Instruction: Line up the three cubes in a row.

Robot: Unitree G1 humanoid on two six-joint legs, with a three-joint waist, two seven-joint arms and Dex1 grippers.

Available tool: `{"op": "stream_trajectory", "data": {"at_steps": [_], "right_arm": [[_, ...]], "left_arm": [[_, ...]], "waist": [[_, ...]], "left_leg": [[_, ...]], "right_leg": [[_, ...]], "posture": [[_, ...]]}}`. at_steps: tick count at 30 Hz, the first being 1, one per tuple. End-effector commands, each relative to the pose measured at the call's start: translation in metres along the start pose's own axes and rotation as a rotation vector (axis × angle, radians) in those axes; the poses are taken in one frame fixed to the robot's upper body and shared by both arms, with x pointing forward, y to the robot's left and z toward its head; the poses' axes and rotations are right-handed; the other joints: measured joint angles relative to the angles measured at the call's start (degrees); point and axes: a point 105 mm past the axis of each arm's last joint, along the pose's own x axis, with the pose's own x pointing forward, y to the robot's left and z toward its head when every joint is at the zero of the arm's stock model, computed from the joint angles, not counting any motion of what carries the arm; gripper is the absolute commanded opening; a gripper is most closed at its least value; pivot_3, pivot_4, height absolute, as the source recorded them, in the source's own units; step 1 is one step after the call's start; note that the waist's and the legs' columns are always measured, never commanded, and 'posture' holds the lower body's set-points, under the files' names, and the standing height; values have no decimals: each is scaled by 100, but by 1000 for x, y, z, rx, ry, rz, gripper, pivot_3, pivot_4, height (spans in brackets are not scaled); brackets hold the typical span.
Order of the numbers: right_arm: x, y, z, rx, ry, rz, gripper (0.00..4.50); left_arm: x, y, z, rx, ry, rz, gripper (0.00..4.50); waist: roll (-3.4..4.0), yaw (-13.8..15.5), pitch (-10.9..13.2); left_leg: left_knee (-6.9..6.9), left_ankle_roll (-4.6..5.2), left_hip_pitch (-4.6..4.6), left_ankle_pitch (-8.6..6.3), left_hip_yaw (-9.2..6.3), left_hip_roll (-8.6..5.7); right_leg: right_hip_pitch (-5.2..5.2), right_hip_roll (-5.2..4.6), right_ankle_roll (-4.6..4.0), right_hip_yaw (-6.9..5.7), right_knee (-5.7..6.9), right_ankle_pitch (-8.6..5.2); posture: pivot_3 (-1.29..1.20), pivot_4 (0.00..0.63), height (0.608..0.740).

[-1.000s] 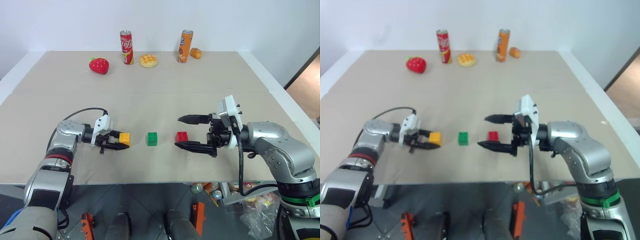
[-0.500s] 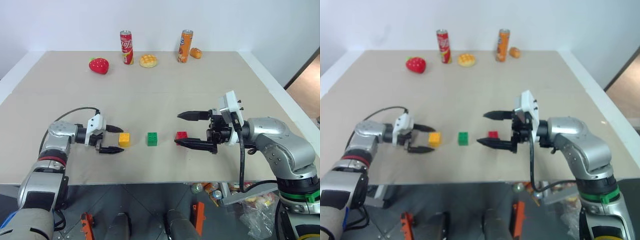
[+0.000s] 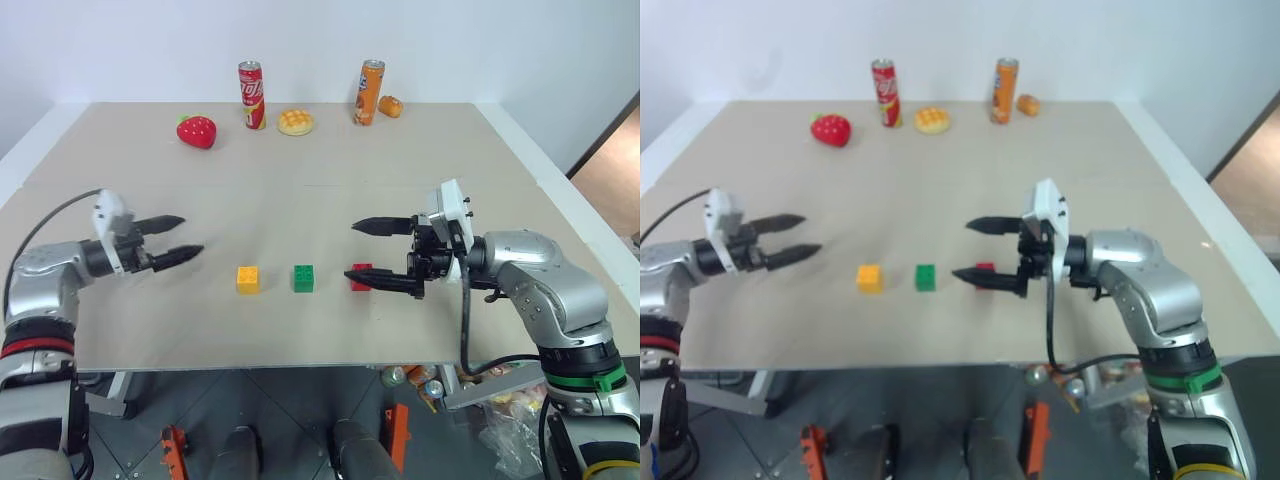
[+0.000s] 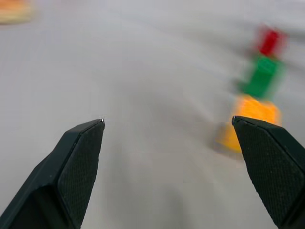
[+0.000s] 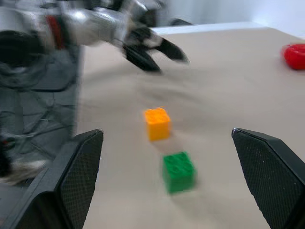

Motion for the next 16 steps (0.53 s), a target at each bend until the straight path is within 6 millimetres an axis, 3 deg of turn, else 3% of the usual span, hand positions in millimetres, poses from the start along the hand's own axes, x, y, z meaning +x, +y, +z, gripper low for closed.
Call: {"op": "stream_trajectory", "data": {"at_steps": [1,6,11,16], "right_arm": [[-17,-35,-9,15,-13,-239,4500],[-56,-72,-26,97,-46,-580,4500],[-86,-81,-63,155,-30,-877,4500],[-88,-81,-99,185,24,-1103,4500]], "left_arm": [[-17,15,11,-87,-92,243,4435],[-34,2,2,-169,-132,437,4435],[-38,-20,-20,-205,-105,520,4435],[-31,-32,-31,-203,-116,560,4435]], "waist": [[0,11,0],[0,62,0],[-14,79,-9],[-13,67,-8]], "left_leg": [[1,0,1,0,0,1],[3,-1,2,1,1,-3],[3,-2,15,1,1,-5],[4,-3,19,9,10,-4]], "right_leg": [[1,0,-1,-1,1,1],[7,-7,-2,-1,0,4],[22,-7,-1,1,-2,4],[14,0,-35,11,-1,7]], "posture": [[0,150,740],[0,150,740],[0,150,740],[0,150,740]]}}
